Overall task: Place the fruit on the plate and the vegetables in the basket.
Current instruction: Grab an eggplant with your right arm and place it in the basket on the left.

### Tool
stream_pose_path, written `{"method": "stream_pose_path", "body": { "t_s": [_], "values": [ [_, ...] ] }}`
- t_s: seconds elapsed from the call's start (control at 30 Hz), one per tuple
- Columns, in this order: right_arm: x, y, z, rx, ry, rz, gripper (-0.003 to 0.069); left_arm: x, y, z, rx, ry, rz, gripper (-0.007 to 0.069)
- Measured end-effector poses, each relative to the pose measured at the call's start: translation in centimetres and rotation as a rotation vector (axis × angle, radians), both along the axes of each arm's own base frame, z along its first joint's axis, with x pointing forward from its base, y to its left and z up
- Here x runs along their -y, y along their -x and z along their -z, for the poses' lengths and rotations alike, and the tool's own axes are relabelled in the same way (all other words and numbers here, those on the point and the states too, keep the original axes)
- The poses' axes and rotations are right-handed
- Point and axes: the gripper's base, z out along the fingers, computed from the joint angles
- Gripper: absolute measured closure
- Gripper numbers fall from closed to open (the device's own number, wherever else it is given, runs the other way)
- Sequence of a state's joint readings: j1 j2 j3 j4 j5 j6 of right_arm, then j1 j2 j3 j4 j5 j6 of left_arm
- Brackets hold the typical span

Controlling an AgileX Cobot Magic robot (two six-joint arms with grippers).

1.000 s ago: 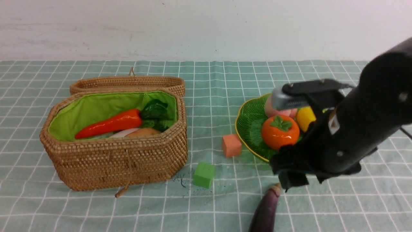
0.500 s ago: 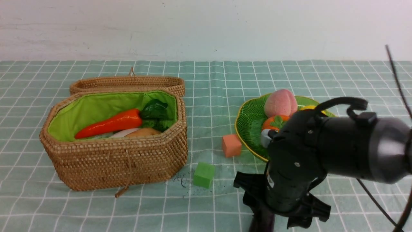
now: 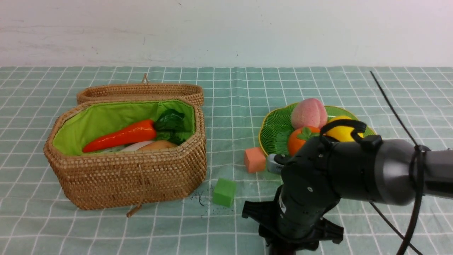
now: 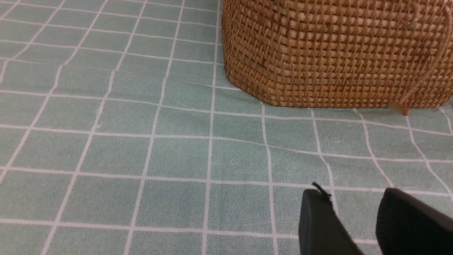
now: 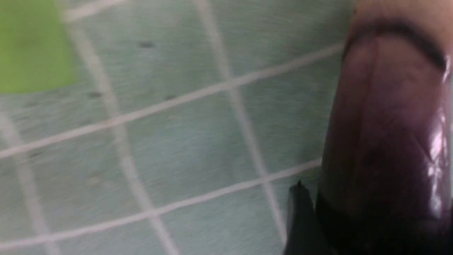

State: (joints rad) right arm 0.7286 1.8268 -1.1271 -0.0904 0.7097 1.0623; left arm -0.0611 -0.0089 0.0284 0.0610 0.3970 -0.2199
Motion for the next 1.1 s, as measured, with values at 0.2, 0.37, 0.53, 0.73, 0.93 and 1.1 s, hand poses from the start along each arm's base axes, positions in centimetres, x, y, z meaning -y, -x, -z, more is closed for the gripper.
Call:
{"method": "stream_pose_path", "body": {
  "t_s": [0.2, 0.37, 0.53, 0.73, 0.93, 1.1],
  "values": [
    [-0.1, 0.0, -5.3, 0.252, -0.091, -0.264, 0.0294, 0.0, 0.0, 0.0, 0.0, 0.0, 0.0, 0.0386],
    [-0.8, -0.7, -10.9, 0.519, -0.032, -0.649, 0.0294, 0.0, 0.0, 0.0, 0.0, 0.0, 0.0, 0.0386],
    [-2.3, -1.6, -15.9, 0.594, 0.019, -0.899, 0.0294, 0.0, 0.0, 0.0, 0.0, 0.0, 0.0, 0.0386],
    [-6.1, -4.2, -19.9, 0.634, -0.034, -1.075, 0.0294, 0.0, 0.0, 0.0, 0.0, 0.0, 0.0, 0.0386],
    [-10.4, -7.9, -19.2, 0.724, -0.109, -1.139, 0.0294, 0.0, 0.0, 0.0, 0.0, 0.0, 0.0, 0.0386],
    [-13.3, -10.7, -16.0, 0.828, -0.112, -1.209, 0.0294, 0.0, 0.0, 0.0, 0.0, 0.0, 0.0, 0.0386]
  ]
}}
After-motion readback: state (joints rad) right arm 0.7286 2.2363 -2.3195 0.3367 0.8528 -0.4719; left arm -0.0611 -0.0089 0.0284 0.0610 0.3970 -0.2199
